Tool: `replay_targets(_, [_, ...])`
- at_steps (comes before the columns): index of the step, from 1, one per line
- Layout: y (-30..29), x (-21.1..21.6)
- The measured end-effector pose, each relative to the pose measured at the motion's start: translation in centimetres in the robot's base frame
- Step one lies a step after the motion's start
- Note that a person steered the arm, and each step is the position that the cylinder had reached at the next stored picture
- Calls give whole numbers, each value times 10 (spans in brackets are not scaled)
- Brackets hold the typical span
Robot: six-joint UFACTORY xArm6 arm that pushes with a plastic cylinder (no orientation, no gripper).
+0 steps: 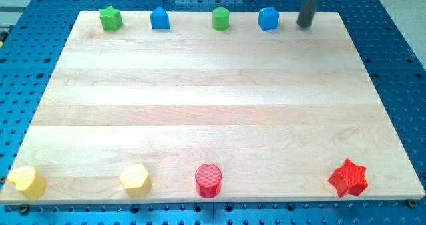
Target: Move the cube below to the green circle
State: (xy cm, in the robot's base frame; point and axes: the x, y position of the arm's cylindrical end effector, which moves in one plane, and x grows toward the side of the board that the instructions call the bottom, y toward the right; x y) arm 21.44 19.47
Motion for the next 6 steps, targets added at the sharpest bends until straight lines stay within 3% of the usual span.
replay_targets(1, [-38,-15])
replay_targets(3, [-117,37])
replay_targets(4, [-130,67])
replay_targets(6, [-95,102])
